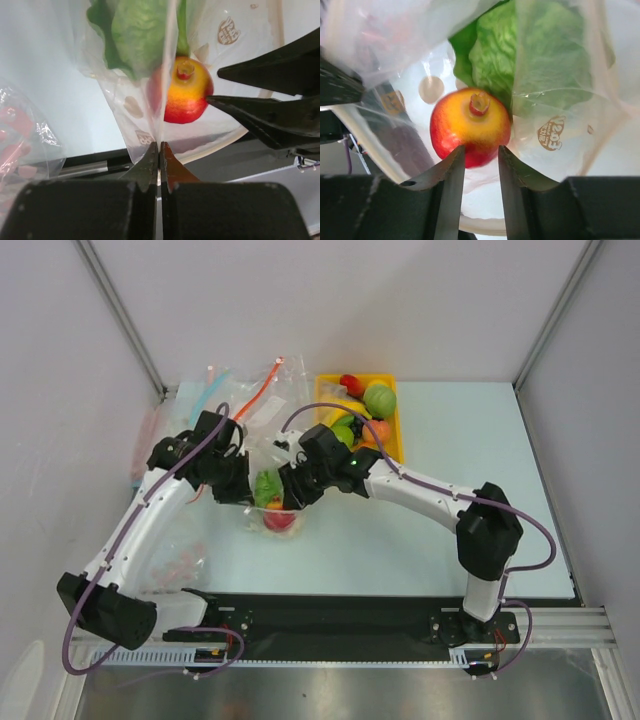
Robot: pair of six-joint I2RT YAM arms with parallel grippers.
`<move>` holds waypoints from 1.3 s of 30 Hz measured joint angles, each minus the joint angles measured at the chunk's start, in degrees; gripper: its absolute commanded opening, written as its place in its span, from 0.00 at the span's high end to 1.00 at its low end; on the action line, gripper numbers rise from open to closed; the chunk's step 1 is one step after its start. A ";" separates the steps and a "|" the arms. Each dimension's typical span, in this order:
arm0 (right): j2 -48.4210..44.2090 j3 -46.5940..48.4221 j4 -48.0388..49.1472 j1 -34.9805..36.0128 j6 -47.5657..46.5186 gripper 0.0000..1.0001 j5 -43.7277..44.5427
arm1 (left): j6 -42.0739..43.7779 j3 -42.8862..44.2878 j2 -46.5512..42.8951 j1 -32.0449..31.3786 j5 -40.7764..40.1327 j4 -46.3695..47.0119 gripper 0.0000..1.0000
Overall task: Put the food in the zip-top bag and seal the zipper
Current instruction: Place the fake fruit in the zipper food storage bag.
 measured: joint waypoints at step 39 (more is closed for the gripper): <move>-1.03 10.82 -4.46 -11.43 0.48 0.28 6.08 | 0.44 1.25 -0.15 -0.76 2.67 -2.25 1.00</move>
